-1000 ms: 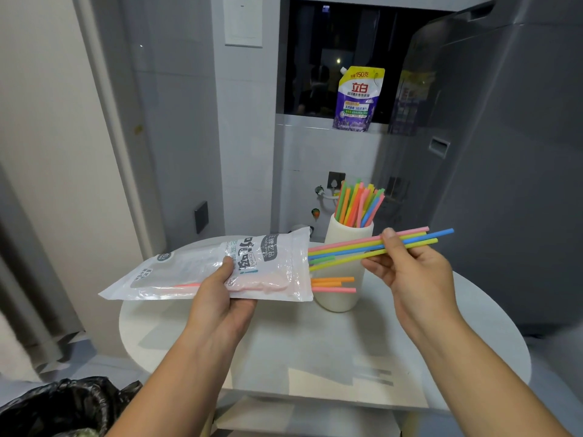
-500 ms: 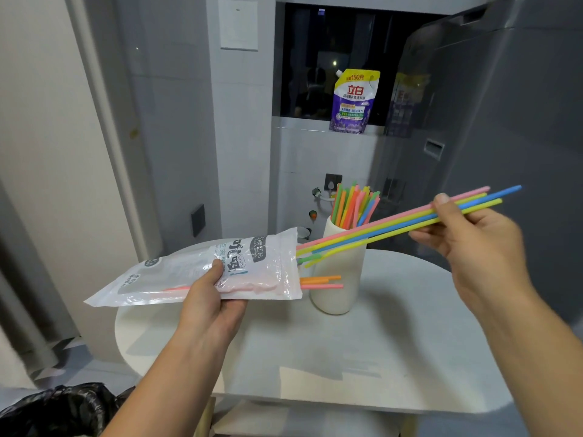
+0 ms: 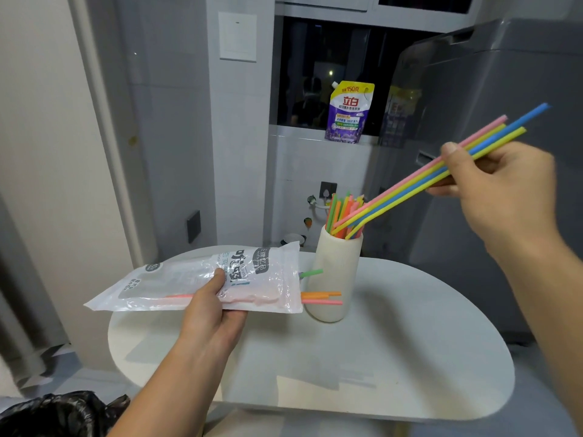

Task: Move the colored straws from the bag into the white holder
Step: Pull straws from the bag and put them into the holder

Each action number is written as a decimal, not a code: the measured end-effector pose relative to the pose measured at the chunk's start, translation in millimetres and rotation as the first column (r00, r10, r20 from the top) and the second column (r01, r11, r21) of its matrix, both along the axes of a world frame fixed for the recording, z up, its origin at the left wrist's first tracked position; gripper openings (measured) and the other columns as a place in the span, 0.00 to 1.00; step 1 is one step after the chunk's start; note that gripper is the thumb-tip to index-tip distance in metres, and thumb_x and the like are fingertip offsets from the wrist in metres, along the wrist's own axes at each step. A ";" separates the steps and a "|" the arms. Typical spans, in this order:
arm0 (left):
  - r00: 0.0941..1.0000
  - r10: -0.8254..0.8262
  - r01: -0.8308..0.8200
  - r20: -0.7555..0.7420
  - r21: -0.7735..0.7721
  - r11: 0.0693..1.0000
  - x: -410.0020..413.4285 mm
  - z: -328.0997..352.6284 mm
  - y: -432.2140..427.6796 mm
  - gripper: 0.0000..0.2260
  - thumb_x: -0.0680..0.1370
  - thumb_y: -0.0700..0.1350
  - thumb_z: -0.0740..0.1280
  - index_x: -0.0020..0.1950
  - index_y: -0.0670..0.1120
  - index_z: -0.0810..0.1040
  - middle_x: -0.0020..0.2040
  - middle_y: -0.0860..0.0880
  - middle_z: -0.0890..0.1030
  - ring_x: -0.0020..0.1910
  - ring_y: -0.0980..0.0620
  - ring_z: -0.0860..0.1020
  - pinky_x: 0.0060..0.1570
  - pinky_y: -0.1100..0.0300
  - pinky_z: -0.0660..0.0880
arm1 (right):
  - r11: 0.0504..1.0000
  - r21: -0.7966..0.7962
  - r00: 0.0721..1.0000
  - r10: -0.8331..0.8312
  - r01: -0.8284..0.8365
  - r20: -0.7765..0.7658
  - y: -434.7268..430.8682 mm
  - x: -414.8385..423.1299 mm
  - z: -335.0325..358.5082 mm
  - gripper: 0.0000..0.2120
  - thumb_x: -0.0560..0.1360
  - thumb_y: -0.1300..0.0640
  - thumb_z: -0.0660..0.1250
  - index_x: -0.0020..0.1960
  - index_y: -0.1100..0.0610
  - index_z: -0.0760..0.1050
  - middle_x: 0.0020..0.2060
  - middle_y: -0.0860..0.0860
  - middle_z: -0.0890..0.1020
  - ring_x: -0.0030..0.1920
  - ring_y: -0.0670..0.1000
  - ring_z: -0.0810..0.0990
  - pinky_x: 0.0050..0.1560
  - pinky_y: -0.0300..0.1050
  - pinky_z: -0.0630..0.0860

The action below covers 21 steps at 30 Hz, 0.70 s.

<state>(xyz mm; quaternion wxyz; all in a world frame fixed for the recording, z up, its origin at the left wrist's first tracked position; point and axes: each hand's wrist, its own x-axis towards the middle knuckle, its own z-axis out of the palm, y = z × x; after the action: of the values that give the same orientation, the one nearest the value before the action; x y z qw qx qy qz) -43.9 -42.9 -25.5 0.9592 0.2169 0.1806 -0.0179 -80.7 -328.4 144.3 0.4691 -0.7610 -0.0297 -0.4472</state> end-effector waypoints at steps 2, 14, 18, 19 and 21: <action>1.000 0.005 -0.005 -0.005 0.014 1.000 -0.2 -0.3 -0.2 0.08 0.84 0.39 0.64 0.60 0.39 0.80 0.48 0.44 0.89 0.43 0.46 0.88 0.34 0.47 0.84 | 0.999 -0.045 1.000 -0.001 0.001 -0.001 3.0 1.3 5.9 0.06 0.78 0.50 0.70 0.44 0.51 0.81 0.40 0.47 0.86 0.36 0.45 0.87 0.36 0.39 0.83; 0.999 0.013 -0.014 0.038 0.014 1.000 0.5 -2.4 -0.1 0.14 0.83 0.39 0.65 0.69 0.40 0.77 0.63 0.43 0.85 0.60 0.45 0.84 0.65 0.41 0.77 | 0.991 -0.134 0.997 -0.009 -0.002 -0.082 12.4 9.0 13.6 0.06 0.78 0.51 0.70 0.47 0.53 0.80 0.42 0.47 0.85 0.38 0.44 0.87 0.38 0.38 0.84; 0.999 0.008 -0.009 0.052 0.007 1.000 0.8 -3.2 -0.2 0.14 0.83 0.39 0.65 0.69 0.40 0.77 0.64 0.42 0.84 0.61 0.44 0.84 0.67 0.39 0.75 | 0.990 -0.141 0.995 -0.006 -0.007 -0.095 13.7 11.0 14.2 0.06 0.78 0.51 0.70 0.48 0.53 0.81 0.42 0.49 0.86 0.39 0.44 0.87 0.39 0.40 0.84; 0.999 0.008 -0.008 0.051 0.008 1.000 1.2 -3.3 -0.4 0.14 0.83 0.39 0.65 0.69 0.40 0.77 0.64 0.42 0.84 0.60 0.44 0.84 0.67 0.39 0.75 | 0.989 -0.146 0.995 -0.004 -0.011 -0.101 14.4 12.0 14.5 0.06 0.78 0.51 0.70 0.48 0.54 0.81 0.42 0.49 0.86 0.39 0.45 0.87 0.40 0.41 0.85; 0.999 0.008 -0.009 0.046 0.011 1.000 1.7 -3.2 -1.3 0.14 0.83 0.39 0.65 0.68 0.40 0.77 0.63 0.43 0.85 0.58 0.45 0.84 0.65 0.39 0.77 | 0.988 -0.152 0.993 -0.005 -0.014 -0.119 16.0 14.8 15.0 0.07 0.78 0.51 0.70 0.49 0.55 0.81 0.43 0.50 0.86 0.40 0.46 0.87 0.42 0.44 0.85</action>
<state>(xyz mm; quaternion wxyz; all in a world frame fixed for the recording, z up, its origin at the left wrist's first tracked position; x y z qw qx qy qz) -42.2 -44.3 -28.7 0.9619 0.2217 0.1597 -0.0077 -65.8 -312.5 159.3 0.4117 -0.8198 -0.0374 -0.3963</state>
